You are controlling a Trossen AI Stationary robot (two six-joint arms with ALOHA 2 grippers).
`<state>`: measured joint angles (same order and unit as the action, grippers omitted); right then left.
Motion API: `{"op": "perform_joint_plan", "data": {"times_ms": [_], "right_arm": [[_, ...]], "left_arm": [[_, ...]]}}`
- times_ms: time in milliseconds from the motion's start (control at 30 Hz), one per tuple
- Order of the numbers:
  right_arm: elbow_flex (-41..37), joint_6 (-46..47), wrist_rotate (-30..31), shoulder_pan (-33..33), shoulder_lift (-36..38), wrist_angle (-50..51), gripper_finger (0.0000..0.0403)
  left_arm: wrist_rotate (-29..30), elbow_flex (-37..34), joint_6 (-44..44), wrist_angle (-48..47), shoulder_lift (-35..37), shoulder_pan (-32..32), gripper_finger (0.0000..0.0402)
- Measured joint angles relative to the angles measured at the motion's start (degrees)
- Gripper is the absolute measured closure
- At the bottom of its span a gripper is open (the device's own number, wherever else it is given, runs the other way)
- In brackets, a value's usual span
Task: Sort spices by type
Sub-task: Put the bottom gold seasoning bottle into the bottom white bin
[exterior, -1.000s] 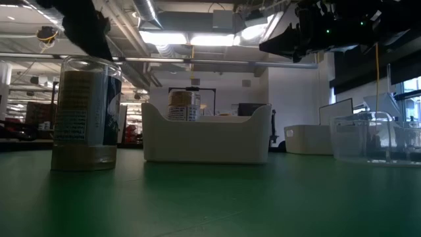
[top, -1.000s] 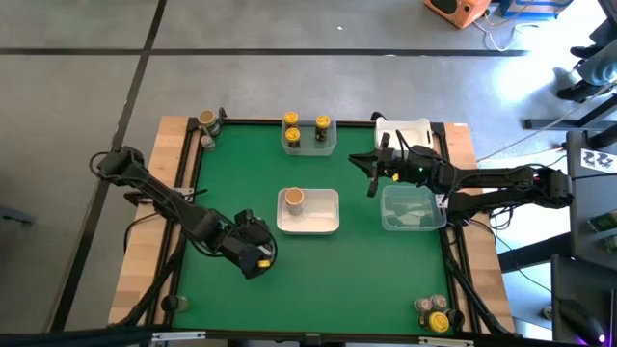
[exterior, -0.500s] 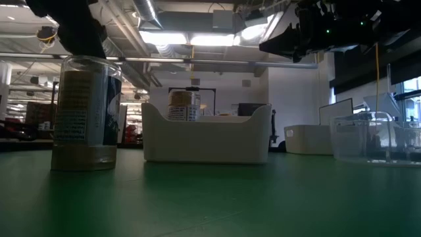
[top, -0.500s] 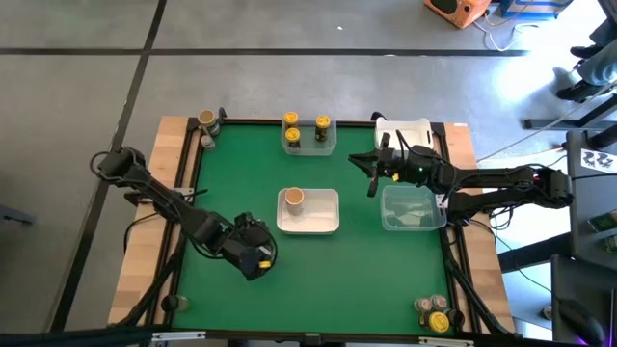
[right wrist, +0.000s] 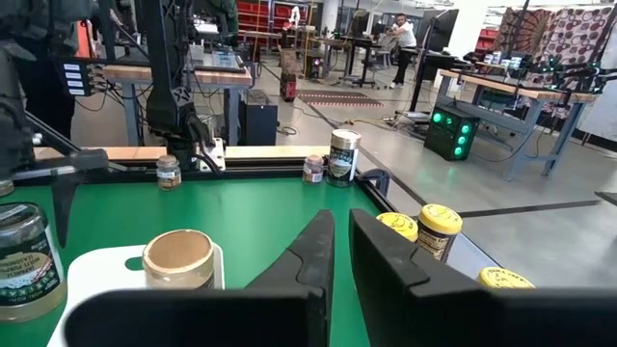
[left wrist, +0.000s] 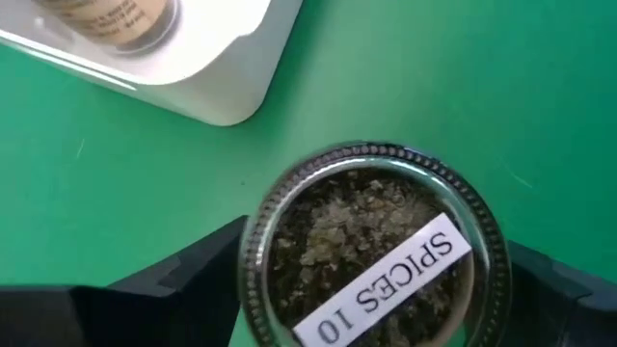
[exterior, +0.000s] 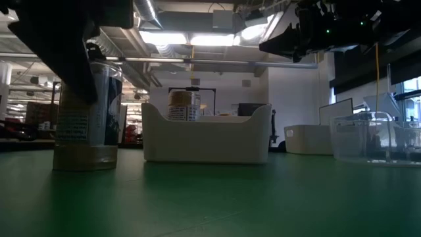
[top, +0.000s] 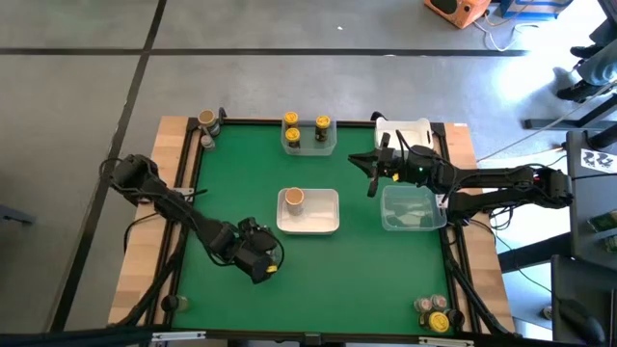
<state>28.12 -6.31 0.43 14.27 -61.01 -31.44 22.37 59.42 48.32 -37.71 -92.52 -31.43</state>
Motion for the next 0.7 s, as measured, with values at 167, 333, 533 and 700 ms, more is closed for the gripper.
{"op": "perform_joint_plan", "data": {"times_ms": [167, 333, 533, 700], "right_arm": [[0.0, 0.0, 0.0, 0.0, 0.0, 0.0, 0.0364], [0.0, 0.0, 0.0, 0.0, 0.0, 0.0, 0.0364], [0.0, 0.4, -0.4, 0.0, 0.0, -0.4, 0.0364], [0.0, 0.7, -11.4, -0.2, 0.0, -3.9, 0.0364]], "left_arm": [[-0.2, 0.0, -0.1, 0.6, -1.1, 0.1, 0.014], [-0.1, 0.0, -0.6, 1.9, -1.2, 0.1, 0.014], [4.3, -0.2, -0.6, 2.2, 1.0, -2.6, 0.014], [13.9, -0.1, 0.7, 2.6, 6.0, -6.7, 0.014]]}}
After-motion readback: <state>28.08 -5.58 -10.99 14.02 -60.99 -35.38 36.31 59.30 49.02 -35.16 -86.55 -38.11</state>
